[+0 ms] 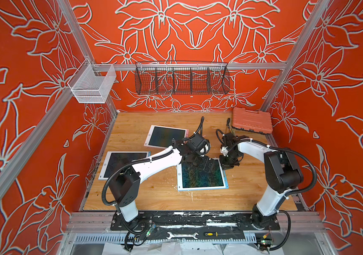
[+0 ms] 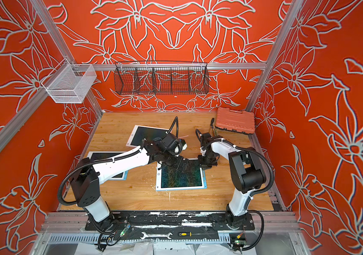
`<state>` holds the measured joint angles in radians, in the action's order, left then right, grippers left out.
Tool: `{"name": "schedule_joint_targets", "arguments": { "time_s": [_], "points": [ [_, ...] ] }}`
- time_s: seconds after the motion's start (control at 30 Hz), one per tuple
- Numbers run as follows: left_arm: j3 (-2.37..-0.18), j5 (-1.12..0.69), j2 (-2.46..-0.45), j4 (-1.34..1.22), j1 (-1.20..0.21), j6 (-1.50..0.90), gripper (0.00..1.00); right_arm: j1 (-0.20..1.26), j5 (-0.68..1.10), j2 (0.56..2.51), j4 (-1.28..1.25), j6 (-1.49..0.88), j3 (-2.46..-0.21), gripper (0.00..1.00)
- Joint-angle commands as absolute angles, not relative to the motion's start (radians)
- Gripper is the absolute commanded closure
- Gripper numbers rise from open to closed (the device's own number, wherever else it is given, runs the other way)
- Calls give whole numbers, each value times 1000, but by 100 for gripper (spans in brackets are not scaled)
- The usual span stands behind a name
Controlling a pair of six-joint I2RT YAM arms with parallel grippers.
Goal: Place the stylus back onto the writing tablet
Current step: Place the stylus on the writing tablet.
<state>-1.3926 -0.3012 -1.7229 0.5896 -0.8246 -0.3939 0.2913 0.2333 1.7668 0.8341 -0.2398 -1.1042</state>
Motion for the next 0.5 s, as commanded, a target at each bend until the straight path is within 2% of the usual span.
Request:
{"name": "schedule_joint_targets", "arguments": {
  "time_s": [0.0, 0.47],
  "points": [
    [-1393, -315, -1693, 589, -818, -391, 3, 301, 210, 1790, 862, -230, -1124, 100],
    [-1392, -316, -1694, 584, -816, -391, 3, 307, 195, 1798, 872, -229, -1129, 98]
  ]
}}
